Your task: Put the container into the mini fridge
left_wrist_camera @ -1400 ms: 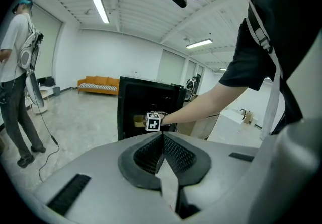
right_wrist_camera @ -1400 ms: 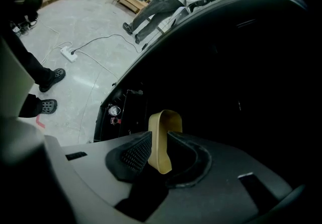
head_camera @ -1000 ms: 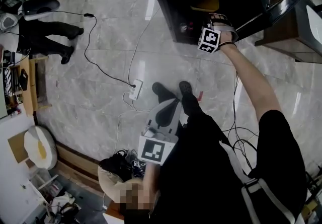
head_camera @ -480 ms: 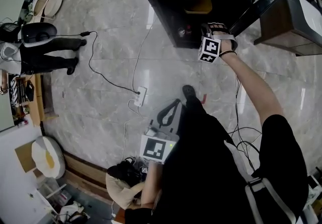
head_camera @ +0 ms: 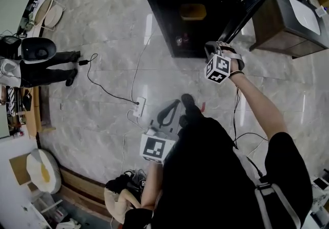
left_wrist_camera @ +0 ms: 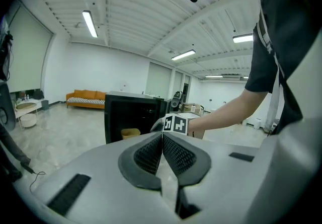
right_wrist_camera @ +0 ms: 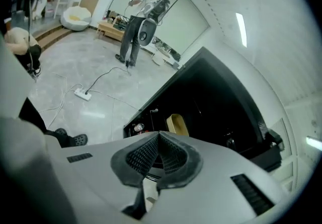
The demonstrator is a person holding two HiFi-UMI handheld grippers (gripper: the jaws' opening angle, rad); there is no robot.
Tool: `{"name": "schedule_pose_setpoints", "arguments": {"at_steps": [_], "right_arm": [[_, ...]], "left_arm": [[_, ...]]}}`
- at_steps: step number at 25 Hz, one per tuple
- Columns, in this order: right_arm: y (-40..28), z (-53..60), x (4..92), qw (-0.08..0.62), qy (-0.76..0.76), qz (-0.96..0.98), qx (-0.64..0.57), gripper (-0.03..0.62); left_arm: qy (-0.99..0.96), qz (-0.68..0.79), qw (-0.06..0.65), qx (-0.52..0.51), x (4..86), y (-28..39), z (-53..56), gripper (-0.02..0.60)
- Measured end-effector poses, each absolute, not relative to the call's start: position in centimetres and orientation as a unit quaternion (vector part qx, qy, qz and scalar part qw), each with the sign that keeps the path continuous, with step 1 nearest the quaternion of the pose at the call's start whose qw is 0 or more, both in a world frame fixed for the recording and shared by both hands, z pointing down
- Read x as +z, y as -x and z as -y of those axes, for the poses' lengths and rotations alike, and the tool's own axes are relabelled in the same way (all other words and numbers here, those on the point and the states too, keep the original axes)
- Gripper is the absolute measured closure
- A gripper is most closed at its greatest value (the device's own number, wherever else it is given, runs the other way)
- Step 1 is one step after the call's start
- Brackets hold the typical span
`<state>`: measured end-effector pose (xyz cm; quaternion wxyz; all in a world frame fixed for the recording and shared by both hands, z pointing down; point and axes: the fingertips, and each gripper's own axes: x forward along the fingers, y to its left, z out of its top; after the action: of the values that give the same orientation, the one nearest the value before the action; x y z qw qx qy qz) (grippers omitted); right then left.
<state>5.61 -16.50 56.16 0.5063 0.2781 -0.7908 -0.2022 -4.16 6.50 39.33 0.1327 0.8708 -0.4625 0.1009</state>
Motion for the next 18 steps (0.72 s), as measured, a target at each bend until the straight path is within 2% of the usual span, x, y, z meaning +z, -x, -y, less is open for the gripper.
{"name": "schedule_pose_setpoints", "arguments": {"at_steps": [12, 18], "right_arm": [[-6.0, 1.4, 43.7, 0.358, -0.373, 0.843, -0.148, 0.576], [-6.3, -4.3, 37.0, 0.248, -0.415, 0.87, -0.095, 0.577]], "left_arm": [[-0.878, 0.453, 0.13, 0.079, 39.7, 4.0, -13.4, 0.548], [-0.878, 0.454, 0.129, 0.075, 39.3, 4.5, -14.6, 0.548]]}}
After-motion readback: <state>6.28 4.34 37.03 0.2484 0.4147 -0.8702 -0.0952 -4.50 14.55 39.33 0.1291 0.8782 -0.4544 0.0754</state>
